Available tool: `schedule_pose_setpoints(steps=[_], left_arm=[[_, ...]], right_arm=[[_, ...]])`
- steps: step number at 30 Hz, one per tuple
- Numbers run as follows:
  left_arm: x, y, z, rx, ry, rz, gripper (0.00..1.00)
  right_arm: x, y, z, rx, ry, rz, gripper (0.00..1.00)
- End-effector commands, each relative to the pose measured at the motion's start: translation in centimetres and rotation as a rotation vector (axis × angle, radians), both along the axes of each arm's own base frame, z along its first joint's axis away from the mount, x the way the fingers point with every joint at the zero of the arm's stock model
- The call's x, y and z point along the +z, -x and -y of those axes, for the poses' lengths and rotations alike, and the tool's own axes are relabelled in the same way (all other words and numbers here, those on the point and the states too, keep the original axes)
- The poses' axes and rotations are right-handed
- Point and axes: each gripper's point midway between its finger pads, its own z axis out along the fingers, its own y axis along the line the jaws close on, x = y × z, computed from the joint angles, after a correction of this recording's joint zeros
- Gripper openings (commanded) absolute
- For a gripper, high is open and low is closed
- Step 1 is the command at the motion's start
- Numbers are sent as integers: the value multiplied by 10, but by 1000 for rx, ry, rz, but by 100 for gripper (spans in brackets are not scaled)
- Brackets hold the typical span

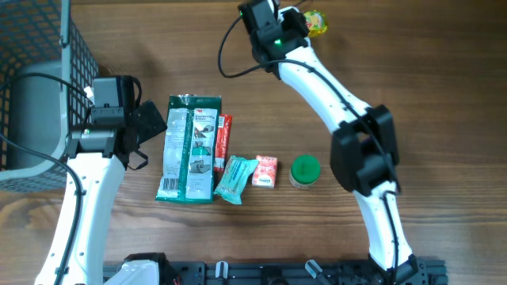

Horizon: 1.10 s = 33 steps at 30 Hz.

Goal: Scan the item barcode
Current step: 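Carry the bottle to the right side and set it down upright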

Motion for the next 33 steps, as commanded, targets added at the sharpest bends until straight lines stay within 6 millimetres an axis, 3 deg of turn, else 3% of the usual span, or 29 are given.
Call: schedule_pose_setpoints(steps=[1,3,6,9,15,19,25,29,33], left_arm=[[3,-2,-3,21,-6,11,100],[3,-2,-3,21,-6,11,100],[3,-2,-3,21,-6,11,100],[3,-2,-3,21,-6,11,100],[3,-2,-3,21,-6,11,100],[3,-2,-3,21,-6,11,100],[3,-2,-3,21,-6,11,100],[3,-2,-3,21,-6,11,100],[3,-2,-3,21,-6,11,100]], right_arm=[[110,36,36,-96,-275,122,4],[116,62,66,-184,-424,53,4],[107,92,102,-270,-617,-101,4],[83,126,152,-385,-784,-315,4],[32,161,235,-623,-919,-466,4],[-2,180,264,-707,-915,-526,5],[-42,187,286,-765,-896,-525,10],[-52,190,305,-840,-854,-480,12],[-54,186,307,-834,-854,-460,18]])
